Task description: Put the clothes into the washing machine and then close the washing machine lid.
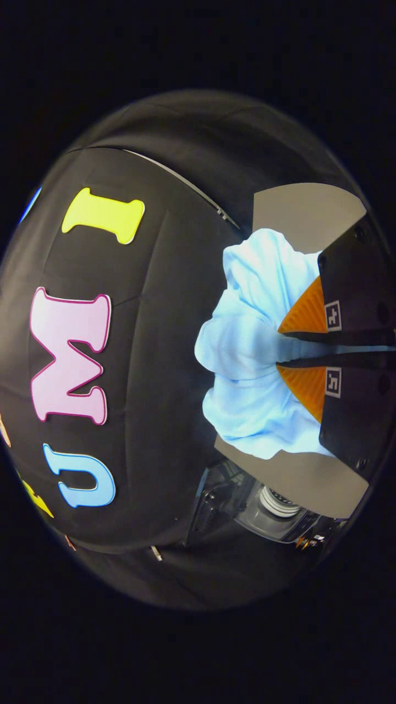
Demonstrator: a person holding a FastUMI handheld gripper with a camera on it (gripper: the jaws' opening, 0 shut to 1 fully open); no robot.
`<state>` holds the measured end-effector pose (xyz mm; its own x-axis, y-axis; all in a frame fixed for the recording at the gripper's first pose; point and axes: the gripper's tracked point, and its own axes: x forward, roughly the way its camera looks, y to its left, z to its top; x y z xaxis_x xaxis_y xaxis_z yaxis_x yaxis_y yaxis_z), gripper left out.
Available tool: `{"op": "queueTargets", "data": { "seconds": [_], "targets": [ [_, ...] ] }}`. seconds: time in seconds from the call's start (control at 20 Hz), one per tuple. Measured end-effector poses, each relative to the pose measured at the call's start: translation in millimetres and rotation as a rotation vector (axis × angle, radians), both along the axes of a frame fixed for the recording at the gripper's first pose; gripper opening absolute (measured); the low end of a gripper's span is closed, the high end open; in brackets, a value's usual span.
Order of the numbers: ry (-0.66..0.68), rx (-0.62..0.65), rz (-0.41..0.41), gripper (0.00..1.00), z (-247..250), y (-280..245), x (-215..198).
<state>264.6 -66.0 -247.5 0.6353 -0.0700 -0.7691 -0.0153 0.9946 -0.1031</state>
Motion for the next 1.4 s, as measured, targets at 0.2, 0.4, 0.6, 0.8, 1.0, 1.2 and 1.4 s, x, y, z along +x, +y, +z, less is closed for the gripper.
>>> {"op": "queueTargets", "data": {
  "seconds": [0.2, 0.4, 0.6, 0.8, 1.0, 1.2, 1.4],
  "targets": [
    [-0.074, 0.041, 0.025, 0.09, 41, 21, -7],
    [-0.176, 0.037, 0.085, 0.09, 91, 53, -13],
    [-0.295, 0.085, 0.137, 0.09, 147, 105, -12],
    [-0.359, 0.123, 0.233, 0.09, 182, 176, -10],
    [-0.378, 0.161, 0.342, 0.09, 194, 259, -7],
    [-0.346, 0.242, 0.441, 0.09, 173, 331, -5],
    [-0.263, 0.266, 0.484, 0.09, 121, 375, -1]
  ]
}}
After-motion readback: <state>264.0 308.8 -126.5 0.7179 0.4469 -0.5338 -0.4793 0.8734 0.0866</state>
